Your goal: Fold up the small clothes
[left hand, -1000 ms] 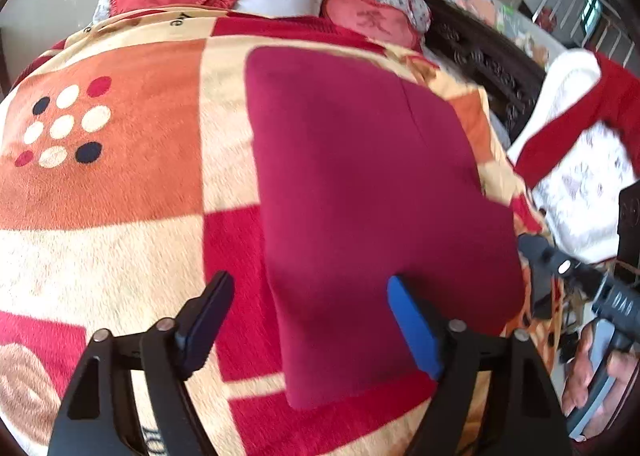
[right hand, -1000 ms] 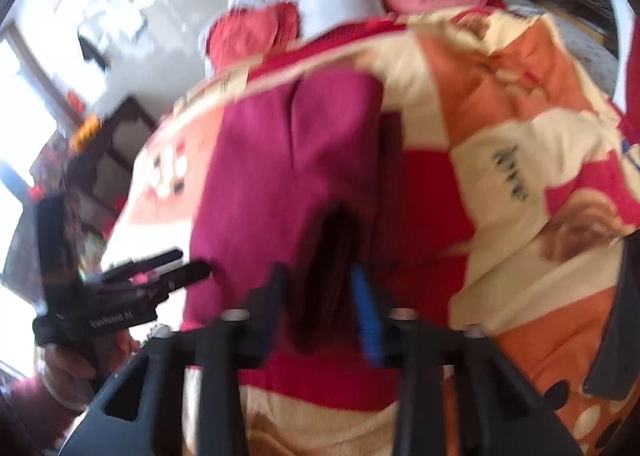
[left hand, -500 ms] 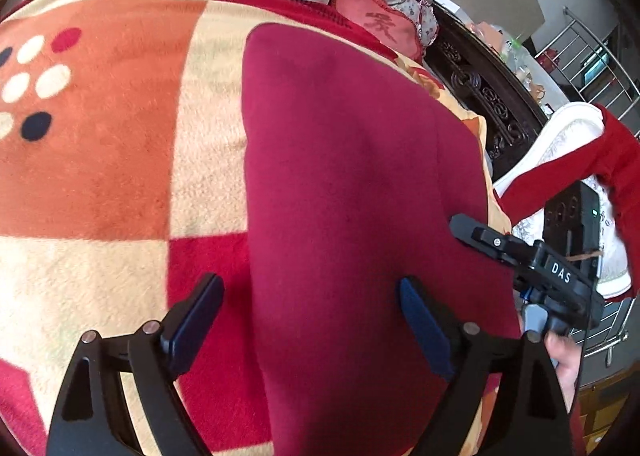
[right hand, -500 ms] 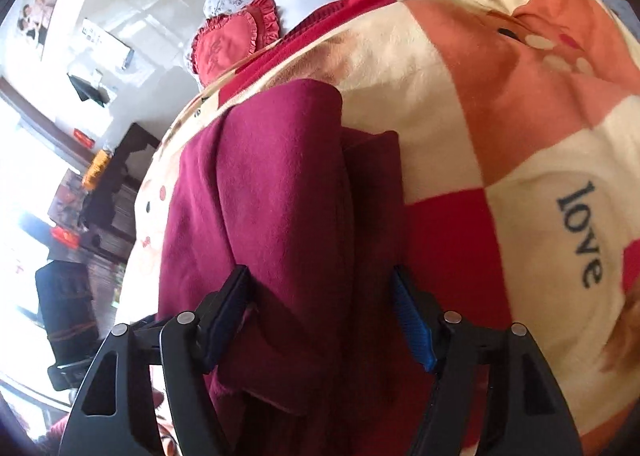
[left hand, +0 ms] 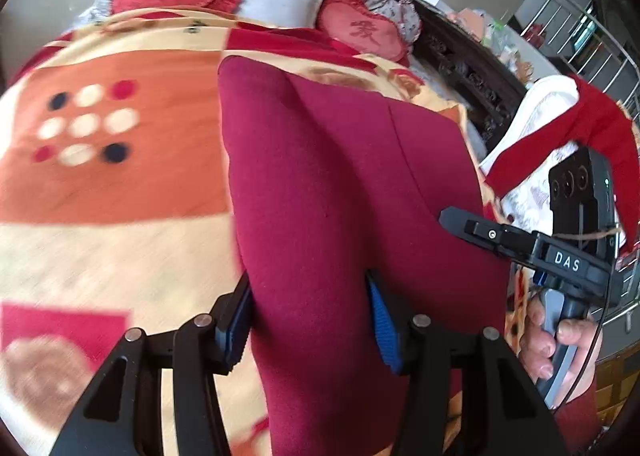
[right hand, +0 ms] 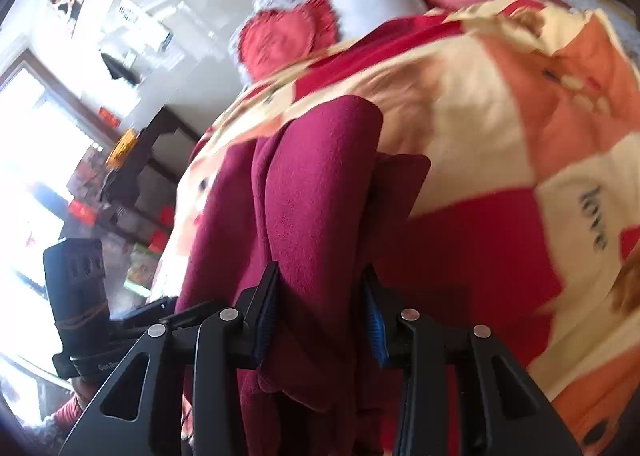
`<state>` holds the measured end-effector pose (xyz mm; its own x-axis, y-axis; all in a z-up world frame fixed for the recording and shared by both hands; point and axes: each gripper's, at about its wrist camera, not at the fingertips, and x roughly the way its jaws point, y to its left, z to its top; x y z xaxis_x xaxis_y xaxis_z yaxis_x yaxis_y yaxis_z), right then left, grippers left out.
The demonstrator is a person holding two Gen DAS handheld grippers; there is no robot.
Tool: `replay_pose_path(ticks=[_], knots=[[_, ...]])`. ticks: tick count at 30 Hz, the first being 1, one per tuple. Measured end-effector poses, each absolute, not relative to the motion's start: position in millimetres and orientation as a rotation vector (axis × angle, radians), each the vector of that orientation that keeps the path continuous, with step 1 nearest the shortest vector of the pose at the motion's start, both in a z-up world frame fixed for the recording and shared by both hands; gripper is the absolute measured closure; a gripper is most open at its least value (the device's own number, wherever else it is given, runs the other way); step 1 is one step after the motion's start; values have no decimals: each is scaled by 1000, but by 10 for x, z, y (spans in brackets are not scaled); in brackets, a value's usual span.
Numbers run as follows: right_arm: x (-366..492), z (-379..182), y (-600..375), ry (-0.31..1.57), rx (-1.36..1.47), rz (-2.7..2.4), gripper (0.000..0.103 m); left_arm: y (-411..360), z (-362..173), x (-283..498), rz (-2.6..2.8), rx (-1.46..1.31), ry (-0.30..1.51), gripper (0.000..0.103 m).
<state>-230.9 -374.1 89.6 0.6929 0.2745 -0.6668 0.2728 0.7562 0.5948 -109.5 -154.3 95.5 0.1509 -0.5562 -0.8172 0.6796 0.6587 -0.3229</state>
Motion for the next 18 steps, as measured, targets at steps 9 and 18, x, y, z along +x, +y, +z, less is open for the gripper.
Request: replay_pose_path(ticks=[9, 18], knots=[[-2315, 285, -3097, 1010, 663, -1, 73, -835, 443, -1298, -733, 158, 1177, 36], [-2669, 1064, -2838, 888, 467, 8, 81, -662, 629, -1340, -631, 142, 1023, 19]])
